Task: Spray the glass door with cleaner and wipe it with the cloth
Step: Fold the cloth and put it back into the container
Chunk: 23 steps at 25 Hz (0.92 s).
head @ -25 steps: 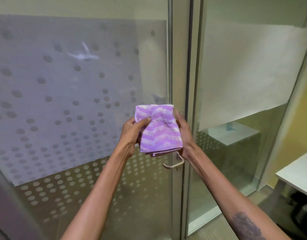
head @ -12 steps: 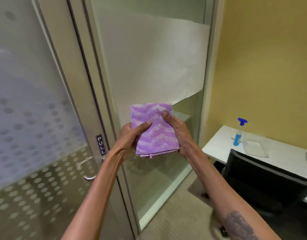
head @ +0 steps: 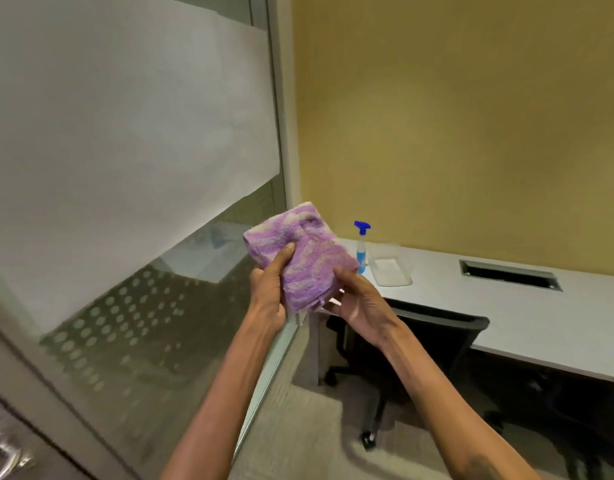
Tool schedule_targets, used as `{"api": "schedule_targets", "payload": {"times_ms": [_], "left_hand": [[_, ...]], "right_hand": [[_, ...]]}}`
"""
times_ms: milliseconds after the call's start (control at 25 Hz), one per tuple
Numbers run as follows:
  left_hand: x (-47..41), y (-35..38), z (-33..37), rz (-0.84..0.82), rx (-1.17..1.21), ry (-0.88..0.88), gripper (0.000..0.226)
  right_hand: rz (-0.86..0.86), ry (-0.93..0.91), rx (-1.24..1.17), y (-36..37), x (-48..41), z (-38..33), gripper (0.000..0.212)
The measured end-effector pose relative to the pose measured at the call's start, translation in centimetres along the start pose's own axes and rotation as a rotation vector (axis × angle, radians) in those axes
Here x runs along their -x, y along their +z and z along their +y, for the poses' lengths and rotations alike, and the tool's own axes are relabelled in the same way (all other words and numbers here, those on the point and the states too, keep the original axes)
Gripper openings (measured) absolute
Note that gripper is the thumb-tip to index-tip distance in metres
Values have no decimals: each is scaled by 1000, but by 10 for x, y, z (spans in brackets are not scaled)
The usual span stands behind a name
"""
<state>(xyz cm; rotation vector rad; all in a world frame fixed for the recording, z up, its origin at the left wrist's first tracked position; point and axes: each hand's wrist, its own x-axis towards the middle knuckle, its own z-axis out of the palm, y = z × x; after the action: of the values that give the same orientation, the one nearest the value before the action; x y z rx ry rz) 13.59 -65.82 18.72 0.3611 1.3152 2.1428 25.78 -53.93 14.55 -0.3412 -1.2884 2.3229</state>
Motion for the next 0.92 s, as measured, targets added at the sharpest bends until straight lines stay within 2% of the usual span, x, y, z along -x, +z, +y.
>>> {"api": "schedule_targets", "payload": {"times_ms": [120, 280, 440, 640, 720, 800, 920], "left_hand": [[-58, 37, -30, -76, -1, -47, 19], [-156, 77, -53, -125, -110, -157, 44], [-245, 105, -89, -227, -392, -165, 38], [-314, 142, -146, -267, -420, -246, 20], [-334, 157, -172, -271, -423, -293, 20], [-354, 173, -199, -260, -438, -363, 21], [-386, 197, -235, -226, -488, -471, 5]], "right_hand": [[140, -63, -4, -50, -42, -20, 44], [313, -74, -51, -111, -108, -62, 32], [453, -60, 55, -162, -166, -93, 25], [578, -8, 70, -231, -213, -106, 14], [606, 41, 97, -264, -225, -108, 19], [634, 76, 149, -297, -238, -111, 33], [691, 107, 258, -346, -262, -114, 41]]}}
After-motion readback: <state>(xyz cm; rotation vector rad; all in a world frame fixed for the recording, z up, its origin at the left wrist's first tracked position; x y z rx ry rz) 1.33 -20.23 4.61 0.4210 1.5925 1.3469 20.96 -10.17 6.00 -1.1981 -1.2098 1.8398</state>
